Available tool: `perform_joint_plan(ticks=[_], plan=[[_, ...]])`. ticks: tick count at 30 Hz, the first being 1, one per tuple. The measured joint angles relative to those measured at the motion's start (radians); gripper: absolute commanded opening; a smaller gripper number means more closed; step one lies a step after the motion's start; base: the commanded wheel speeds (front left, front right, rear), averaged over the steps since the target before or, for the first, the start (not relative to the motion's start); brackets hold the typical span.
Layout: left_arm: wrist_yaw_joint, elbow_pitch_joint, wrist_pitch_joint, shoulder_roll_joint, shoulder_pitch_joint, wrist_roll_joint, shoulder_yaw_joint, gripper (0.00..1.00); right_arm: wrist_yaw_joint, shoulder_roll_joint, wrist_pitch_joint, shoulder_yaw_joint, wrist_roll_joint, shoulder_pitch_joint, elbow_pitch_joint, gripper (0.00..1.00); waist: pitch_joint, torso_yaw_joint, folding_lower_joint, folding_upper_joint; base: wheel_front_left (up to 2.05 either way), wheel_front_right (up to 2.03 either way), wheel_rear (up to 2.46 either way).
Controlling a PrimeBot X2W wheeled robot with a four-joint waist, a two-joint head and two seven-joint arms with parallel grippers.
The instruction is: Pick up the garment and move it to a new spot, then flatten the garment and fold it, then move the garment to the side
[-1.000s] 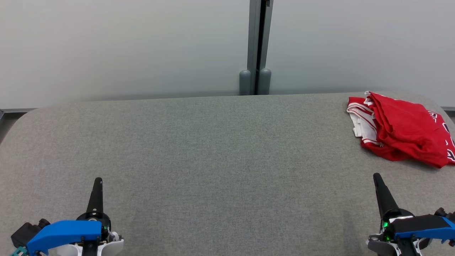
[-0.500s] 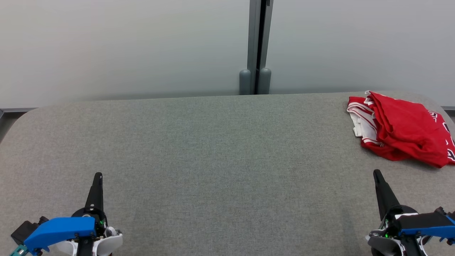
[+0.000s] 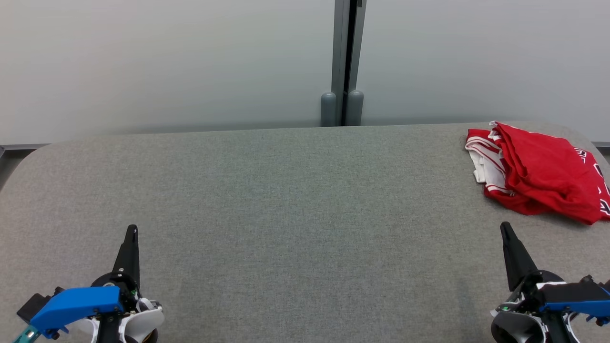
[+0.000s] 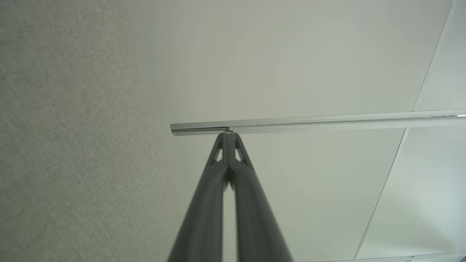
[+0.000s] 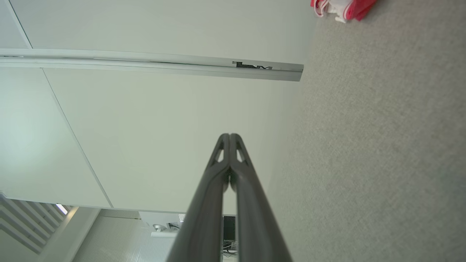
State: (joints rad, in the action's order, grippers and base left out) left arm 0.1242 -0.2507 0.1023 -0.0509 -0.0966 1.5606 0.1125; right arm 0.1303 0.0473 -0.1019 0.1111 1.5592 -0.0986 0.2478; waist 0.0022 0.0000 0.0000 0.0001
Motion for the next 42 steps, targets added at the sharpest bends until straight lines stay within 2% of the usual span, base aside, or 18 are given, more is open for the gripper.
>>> perform_joint_plan(ticks=[8,42], plan=[[0.002,0.003,0.012,0.0,-0.008,0.051,0.002,0.0,0.0,0.0,-0.012,0.002,0.052,-0.002,-0.001,0.0,0.001,0.0,0.0,0.0,0.0,0.0,0.0],[0.005,0.003,0.012,0.0,-0.008,0.051,0.002,0.0,0.0,0.0,-0.012,0.002,0.052,-0.003,-0.002,0.0,0.001,0.0,0.0,0.0,0.0,0.0,0.0]])
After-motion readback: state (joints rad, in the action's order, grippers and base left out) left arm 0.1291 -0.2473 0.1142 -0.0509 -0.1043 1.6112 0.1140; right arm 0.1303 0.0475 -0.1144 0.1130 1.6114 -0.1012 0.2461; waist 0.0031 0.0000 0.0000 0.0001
